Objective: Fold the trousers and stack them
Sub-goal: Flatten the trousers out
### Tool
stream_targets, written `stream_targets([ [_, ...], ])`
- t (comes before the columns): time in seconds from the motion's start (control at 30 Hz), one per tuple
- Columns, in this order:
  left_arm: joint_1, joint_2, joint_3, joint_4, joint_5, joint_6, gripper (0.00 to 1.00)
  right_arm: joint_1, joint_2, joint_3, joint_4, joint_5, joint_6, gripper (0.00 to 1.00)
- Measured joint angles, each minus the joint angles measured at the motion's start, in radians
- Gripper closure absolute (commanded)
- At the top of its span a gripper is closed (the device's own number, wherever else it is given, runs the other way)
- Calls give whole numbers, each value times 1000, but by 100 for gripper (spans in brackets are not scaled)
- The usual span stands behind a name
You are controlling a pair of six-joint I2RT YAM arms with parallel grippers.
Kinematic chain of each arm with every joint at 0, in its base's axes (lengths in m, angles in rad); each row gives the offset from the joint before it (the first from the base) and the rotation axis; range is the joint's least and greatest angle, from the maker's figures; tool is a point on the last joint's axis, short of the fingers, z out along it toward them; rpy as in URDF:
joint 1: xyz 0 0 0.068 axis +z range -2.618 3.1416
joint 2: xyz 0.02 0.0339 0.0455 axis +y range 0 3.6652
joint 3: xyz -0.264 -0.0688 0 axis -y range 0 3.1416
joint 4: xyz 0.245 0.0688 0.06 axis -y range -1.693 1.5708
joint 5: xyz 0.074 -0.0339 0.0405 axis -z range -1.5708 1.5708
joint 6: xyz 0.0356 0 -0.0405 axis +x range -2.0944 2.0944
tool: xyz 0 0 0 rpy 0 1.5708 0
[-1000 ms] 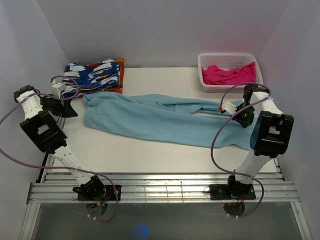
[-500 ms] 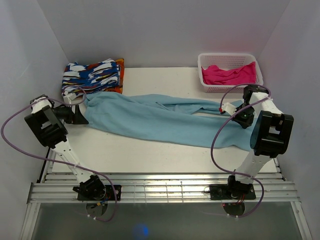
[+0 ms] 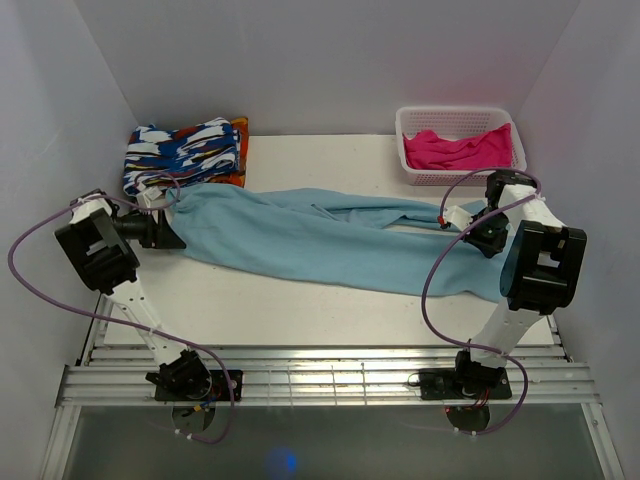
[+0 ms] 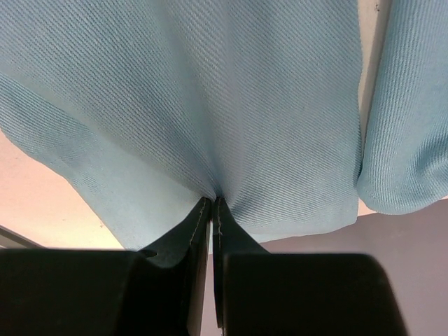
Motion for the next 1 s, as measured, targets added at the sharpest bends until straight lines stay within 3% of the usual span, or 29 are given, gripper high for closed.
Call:
stream_targets([
  [0.3,-1,-41,22,-57,-32,-61,100,0,1,0,0,-2,-3,92],
  [0.33,-2,-69,17,-47,-48,-99,93,0,1,0,0,-2,-3,92],
  [0.37,-3,-101,10,-28,-77,-137,54,0,1,0,1,-2,-3,92],
  [0.4,-5,-131,1,-6,-110,-168,37,0,1,0,1,-3,-3,92],
  [0.43,-11,-183,-23,44,-174,-229,10,0,1,0,2,-5,-4,92],
  [0.47,-14,-219,-40,74,-214,-264,2,0,1,0,2,-5,-4,92],
  [0.53,-19,-321,-74,144,-319,-347,2,0,1,0,2,-5,-3,92],
  [0.67,-32,-471,-92,251,-434,-438,2,0,1,0,2,-5,-4,92],
  [0.8,-37,-569,-24,300,-464,-557,2,0,0,0,1,-5,-4,92],
  [0.87,-37,-586,39,299,-428,-583,27,0,0,0,1,-5,-4,92],
  [0.93,-39,-590,98,280,-384,-607,62,0,0,0,1,-5,-4,92],
  [0.97,-41,-589,114,270,-370,-607,99,0,0,0,1,-5,-4,92],
  [1.0,-46,-580,140,239,-355,-618,100,0,0,0,0,-5,-4,92],
])
